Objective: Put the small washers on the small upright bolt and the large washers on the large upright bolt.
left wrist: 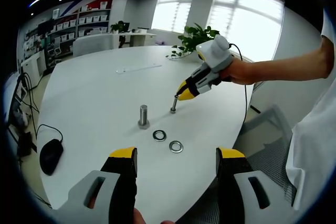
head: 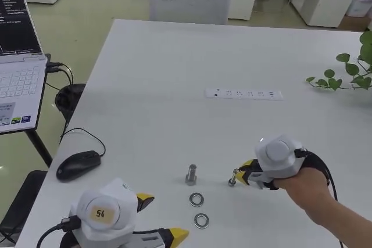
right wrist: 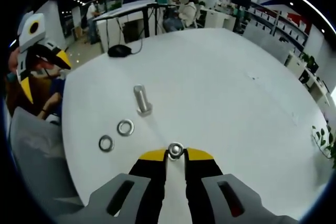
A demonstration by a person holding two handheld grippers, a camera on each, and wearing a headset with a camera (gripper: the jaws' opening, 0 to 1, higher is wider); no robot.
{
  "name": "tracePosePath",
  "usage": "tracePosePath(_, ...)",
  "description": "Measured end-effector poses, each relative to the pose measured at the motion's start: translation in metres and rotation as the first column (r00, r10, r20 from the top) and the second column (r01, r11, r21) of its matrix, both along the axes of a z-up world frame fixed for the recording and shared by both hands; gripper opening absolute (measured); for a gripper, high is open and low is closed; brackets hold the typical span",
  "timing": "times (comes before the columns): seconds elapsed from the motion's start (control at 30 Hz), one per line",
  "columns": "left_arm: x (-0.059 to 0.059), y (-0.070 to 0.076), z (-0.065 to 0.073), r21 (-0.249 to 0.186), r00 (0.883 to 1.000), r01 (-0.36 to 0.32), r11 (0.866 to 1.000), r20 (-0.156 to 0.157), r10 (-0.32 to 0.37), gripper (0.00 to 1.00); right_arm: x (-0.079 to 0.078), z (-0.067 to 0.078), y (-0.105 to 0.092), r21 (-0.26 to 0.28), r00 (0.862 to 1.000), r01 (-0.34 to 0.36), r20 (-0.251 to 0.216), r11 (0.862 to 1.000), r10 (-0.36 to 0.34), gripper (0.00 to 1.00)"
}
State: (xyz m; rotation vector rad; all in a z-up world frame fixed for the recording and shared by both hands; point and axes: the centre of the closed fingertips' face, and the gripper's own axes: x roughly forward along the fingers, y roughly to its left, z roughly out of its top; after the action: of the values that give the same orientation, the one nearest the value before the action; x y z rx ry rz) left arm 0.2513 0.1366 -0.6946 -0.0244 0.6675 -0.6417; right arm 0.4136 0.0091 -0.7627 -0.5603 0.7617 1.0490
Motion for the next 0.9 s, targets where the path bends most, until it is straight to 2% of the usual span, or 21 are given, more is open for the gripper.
tracePosePath(0.9, -0.0008, 0.0001, -0.0021, -0.001, 1.000, -0.001, 1.000, -0.007, 0.001, 0.60, 0.0016, -0.0058, 0.0010, -0.020, 1.000, 0.007, -0.016, 1.000, -0.008, 0.13)
